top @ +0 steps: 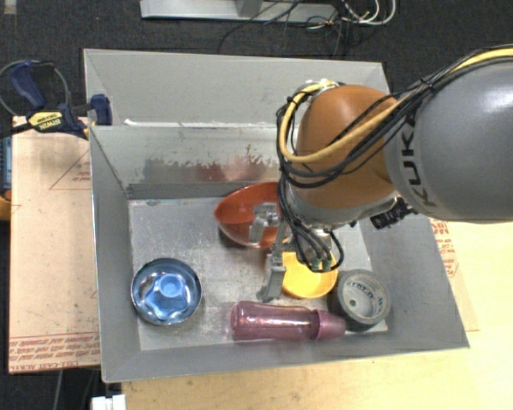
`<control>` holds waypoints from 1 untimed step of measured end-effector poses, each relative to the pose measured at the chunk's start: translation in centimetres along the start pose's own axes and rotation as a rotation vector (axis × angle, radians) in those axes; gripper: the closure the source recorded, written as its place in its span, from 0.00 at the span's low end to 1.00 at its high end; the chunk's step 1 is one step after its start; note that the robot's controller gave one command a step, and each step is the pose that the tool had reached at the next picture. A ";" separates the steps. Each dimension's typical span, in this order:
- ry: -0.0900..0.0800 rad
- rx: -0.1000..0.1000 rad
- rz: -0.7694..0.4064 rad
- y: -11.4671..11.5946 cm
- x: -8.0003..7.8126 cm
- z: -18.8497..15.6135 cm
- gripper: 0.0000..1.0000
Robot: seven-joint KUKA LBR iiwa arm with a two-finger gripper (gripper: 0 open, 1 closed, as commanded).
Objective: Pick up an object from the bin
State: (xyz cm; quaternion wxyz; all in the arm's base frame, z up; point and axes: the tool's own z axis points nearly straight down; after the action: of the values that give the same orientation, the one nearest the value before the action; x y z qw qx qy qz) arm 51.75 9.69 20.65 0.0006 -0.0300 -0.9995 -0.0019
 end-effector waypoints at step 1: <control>-0.011 -0.003 -0.020 1.6 0.2 -1.8 0.00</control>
Offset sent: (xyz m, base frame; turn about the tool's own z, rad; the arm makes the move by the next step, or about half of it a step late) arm -0.0063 0.0114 0.2527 -0.0243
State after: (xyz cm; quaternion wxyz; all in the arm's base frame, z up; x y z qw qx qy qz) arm 51.62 11.28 22.46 -0.0050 -0.0199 -0.9998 -0.0032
